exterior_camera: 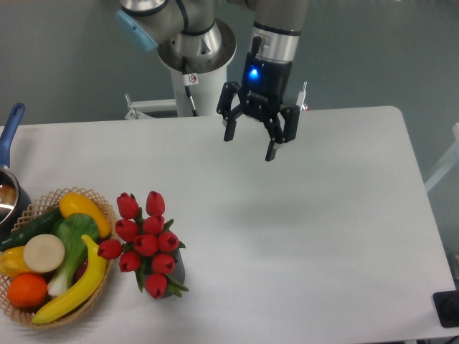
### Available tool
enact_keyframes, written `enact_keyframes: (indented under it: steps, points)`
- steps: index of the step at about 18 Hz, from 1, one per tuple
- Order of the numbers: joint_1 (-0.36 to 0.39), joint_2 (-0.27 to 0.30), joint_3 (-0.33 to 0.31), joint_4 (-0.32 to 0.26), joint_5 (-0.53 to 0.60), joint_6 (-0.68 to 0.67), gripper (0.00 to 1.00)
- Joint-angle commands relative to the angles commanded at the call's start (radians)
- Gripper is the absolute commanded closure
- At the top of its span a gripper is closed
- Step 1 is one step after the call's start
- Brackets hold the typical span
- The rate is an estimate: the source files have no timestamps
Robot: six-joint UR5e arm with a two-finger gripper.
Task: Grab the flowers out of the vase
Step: 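Move the open gripper toward the red tulips in the grey vase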
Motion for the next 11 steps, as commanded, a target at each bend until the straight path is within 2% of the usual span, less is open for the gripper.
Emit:
enact_keyframes:
  steps: [4, 9, 11]
  points:
    - [-0.025, -0.026, 0.000, -0.002, -0.044, -0.009, 0.00]
    - [-0.029, -0.113, 0.000, -0.002, -0.263, -0.011, 0.00]
    - [-0.031, -0.138, 0.000, -0.002, -0.290, -0.009, 0.00]
